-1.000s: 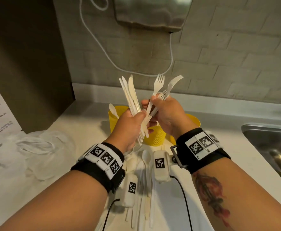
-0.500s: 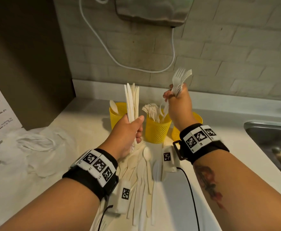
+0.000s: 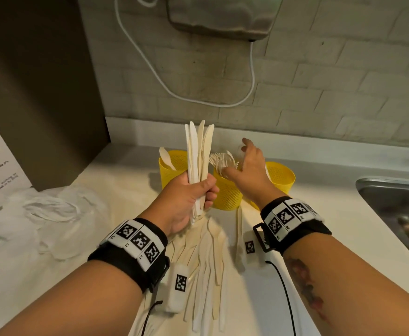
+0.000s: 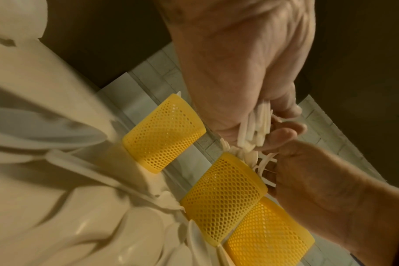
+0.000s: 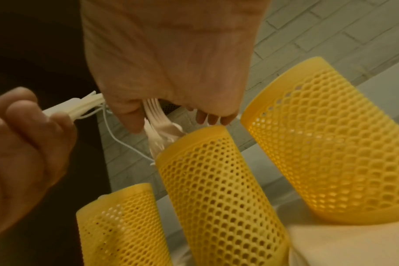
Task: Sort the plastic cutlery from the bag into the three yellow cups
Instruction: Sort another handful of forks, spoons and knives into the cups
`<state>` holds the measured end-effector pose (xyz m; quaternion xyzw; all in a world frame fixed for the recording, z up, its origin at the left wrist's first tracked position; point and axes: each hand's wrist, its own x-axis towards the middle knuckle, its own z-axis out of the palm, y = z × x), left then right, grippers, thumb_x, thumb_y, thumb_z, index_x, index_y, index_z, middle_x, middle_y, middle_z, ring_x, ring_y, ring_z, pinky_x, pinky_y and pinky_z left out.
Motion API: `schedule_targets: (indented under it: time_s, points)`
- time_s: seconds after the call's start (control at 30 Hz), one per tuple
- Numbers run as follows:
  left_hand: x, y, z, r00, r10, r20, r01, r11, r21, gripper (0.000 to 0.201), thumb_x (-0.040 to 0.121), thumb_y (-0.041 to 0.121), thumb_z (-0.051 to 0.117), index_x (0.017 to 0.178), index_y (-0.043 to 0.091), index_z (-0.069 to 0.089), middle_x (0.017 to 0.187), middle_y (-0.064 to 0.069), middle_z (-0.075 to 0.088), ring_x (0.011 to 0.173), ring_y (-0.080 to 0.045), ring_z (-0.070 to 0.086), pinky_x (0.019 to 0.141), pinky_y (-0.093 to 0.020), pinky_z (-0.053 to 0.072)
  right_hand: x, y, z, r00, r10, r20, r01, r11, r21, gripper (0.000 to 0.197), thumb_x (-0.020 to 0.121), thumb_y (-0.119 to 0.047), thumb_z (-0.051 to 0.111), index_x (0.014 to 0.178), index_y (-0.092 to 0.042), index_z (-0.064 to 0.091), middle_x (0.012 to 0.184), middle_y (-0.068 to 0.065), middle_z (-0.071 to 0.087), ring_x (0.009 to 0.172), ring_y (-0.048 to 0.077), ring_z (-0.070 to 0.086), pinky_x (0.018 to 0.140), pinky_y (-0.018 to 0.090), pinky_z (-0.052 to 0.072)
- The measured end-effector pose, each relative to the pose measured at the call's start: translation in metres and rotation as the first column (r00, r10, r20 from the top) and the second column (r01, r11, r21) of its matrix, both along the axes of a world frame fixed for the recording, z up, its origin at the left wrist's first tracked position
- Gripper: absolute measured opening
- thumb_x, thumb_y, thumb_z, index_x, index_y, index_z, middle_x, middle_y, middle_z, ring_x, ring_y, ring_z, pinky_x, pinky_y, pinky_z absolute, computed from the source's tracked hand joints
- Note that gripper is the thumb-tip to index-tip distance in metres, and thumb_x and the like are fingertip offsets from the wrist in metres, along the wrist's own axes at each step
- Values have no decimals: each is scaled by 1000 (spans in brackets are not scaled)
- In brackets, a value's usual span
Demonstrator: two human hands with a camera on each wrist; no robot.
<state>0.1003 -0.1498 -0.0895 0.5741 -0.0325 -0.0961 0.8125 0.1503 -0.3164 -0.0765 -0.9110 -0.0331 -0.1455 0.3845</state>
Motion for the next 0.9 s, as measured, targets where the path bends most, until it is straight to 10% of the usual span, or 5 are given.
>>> schedule_targets:
  time_s: [0.17, 0.27, 0.43, 0.73, 0.9]
  points:
    - [0, -2, 1, 997, 51, 61, -55, 997, 51, 9, 89, 3, 66, 96, 5, 60, 71, -5, 63, 61, -15, 60, 56, -26, 50, -32, 10, 21, 943, -86, 320, 18, 978, 209, 70, 83, -51, 52, 143, -17, 40, 131, 0, 46, 125, 16, 44, 104, 40, 43]
    - [-1, -11, 10, 992, 53, 111, -70, 986, 154, 13, 88, 0, 66, 99, 8, 65, 76, -7, 67, 65, -19, 63, 61, -31, 51, -55, 33, 38, 994, 76, 80, -94, 959, 265, 63, 79, -62, 63, 126, -20, 57, 112, -4, 64, 101, 12, 63, 81, 34, 56]
    - [0, -18, 14, 973, 96, 208, -159, 938, 307, 30, 84, -6, 59, 108, 11, 66, 75, -9, 67, 58, -19, 61, 58, -33, 47, -54, 44, 36, 961, 233, -146, -118, 831, 544, 22, 93, -25, 65, 101, -4, 65, 83, 19, 70, 58, 31, 62, 46, 37, 51]
    - [-6, -11, 12, 977, 53, 209, -99, 972, 214, 33, 91, 13, 67, 121, 24, 58, 85, -3, 66, 64, -17, 63, 53, -30, 48, -44, 33, 30, 844, 519, -133, -139, 452, 881, 35, 103, -17, 44, 129, 3, 57, 92, 22, 62, 51, 21, 56, 45, 30, 39]
    - [-1, -15, 13, 979, 2, 203, -68, 946, 318, 46, 83, -11, 59, 107, 29, 54, 87, -11, 66, 57, -18, 57, 48, -29, 43, -48, 34, 32, 795, 585, -157, -232, 534, 813, 38, 97, -13, 56, 128, 10, 51, 93, 21, 60, 59, 23, 59, 47, 30, 41]
